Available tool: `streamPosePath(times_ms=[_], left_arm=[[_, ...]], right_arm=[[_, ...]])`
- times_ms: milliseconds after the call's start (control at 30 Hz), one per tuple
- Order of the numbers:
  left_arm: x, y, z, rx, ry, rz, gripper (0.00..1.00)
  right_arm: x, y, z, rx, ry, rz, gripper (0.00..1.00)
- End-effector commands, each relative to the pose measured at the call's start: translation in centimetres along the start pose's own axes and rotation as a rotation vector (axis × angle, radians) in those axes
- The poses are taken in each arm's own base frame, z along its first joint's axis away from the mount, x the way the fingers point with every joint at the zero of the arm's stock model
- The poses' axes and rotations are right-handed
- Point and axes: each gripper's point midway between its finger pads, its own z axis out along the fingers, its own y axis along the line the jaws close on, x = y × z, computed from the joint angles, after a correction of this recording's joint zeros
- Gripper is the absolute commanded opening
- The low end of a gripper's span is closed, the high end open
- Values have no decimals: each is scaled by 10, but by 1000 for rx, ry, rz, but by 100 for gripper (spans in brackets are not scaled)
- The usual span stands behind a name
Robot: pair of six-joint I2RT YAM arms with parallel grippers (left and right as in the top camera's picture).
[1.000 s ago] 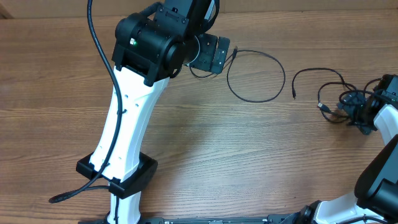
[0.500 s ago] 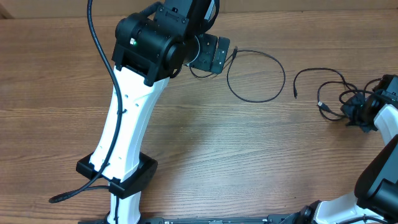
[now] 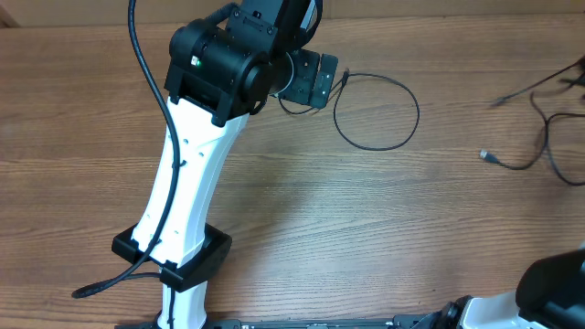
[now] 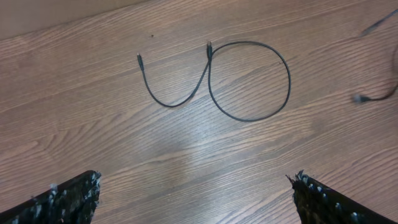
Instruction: Untangle cables
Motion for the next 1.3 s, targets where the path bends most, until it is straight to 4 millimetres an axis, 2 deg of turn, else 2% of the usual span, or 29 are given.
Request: streamPosePath(times_ms=[0,33,133,367,467,700,900,1067,1133,1167,1200,1267], left_arm=[[2,-5,1,9,7,19,100],[2,-5,1,10,7,19,100],[2,-5,1,9,7,19,100],[2,-5,1,9,7,19,99],[2,-5,1,9,7,19,100],[2,-5,1,9,6,19,99],[2,-4,1,8,7,20,100],[2,-5,1,9,7,20,100],[2,-5,1,9,7,20,100],[2,-5,1,9,7,20,100],[2,-5,1,9,7,20,100],[2,-5,2,9,7,20,100]], right_arm=[[-56,34,-45,-70,-168,-75,4],[-73,45,-54,-95,-230,-105,4],[-92,58,-61,-129,-311,-124,4],[-90,83,-43,-188,-326,-142,4],[-84,89,-23,-182,-320,-149,4],[-53,77,51,-111,-244,-141,4],[-18,41,114,17,-163,-128,4],[11,25,147,56,-91,-133,4],[30,17,162,73,-39,-130,4],[35,15,165,78,-24,-130,7],[40,13,168,83,-8,-130,20],[43,13,167,83,4,-130,82]])
